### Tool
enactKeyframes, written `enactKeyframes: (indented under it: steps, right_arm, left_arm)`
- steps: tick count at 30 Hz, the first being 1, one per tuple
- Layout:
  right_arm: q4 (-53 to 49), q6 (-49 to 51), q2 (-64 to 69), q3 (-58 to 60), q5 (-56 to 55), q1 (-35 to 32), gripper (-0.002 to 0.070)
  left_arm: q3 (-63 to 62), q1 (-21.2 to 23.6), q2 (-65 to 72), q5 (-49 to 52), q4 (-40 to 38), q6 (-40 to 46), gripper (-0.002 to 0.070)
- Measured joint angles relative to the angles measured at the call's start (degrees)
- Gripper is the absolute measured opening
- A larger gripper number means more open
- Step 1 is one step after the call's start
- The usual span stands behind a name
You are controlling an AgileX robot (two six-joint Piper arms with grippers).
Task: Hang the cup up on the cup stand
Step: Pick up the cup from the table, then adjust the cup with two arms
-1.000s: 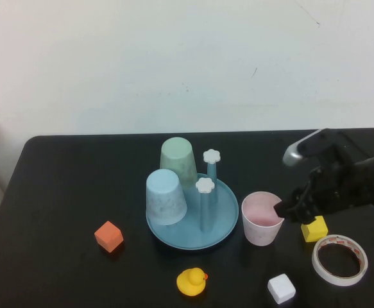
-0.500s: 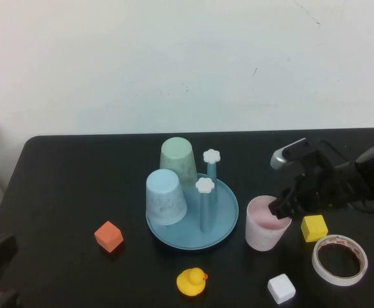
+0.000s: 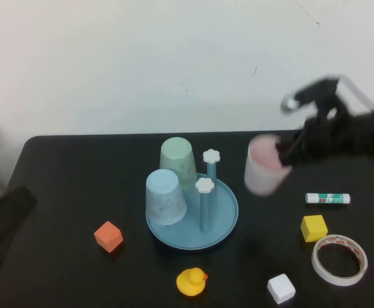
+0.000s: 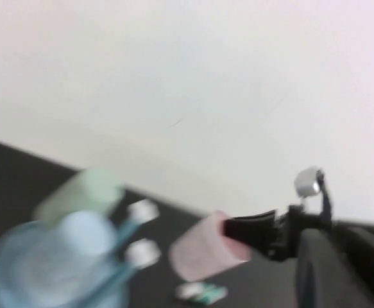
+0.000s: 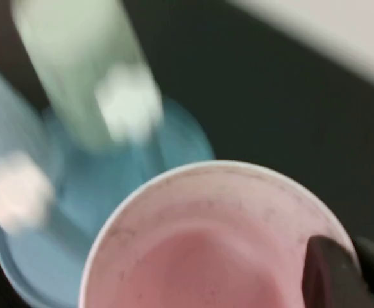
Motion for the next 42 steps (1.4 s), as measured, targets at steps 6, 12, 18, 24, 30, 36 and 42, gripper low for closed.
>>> enactKeyframes:
  steps: [6,12,18,24,30,36,42]
  right_arm:
    - [11.34,-4.43,-12.17,0.0,3.48,0.85,0.0027]
    - [28.19,-13.79,-17.54,-0.64,15.55,4.7,0.0027]
    - [29.45,-13.8,-17.66,-0.81,15.24,13.77,0.0027]
    - [29.67,-14.57,-17.66,-2.35,9.02,22.58,0.0026]
    - [30.01,-14.04,-17.55,-5.2,6.82,26.97,0.0026]
    - [30.17,-11.81,-17.19,-6.56,6.27,29.86,0.0026]
    - [30.49,-11.6,-17.17,-6.9,5.15,31.3,0.0026]
  left_arm:
    - [0.0,0.0,0.28,-0.04,-14.04,-1.89,0.0504]
    - [0.0,0.0,3.2,0.99,-15.52,-22.48,0.0678]
    - [0.0,0.0,6.98,4.03,-15.59,-30.99,0.0691]
    - [-1.71,0.0,9.61,5.54,-15.59,-35.62,0.0692]
    - [-4.19,0.0,10.14,5.33,-15.59,-39.71,0.0692]
    - [-6.03,0.0,10.14,1.84,-15.59,-42.84,0.0692]
    - [-6.13,0.0,10.14,0.12,-15.59,-43.11,0.0692]
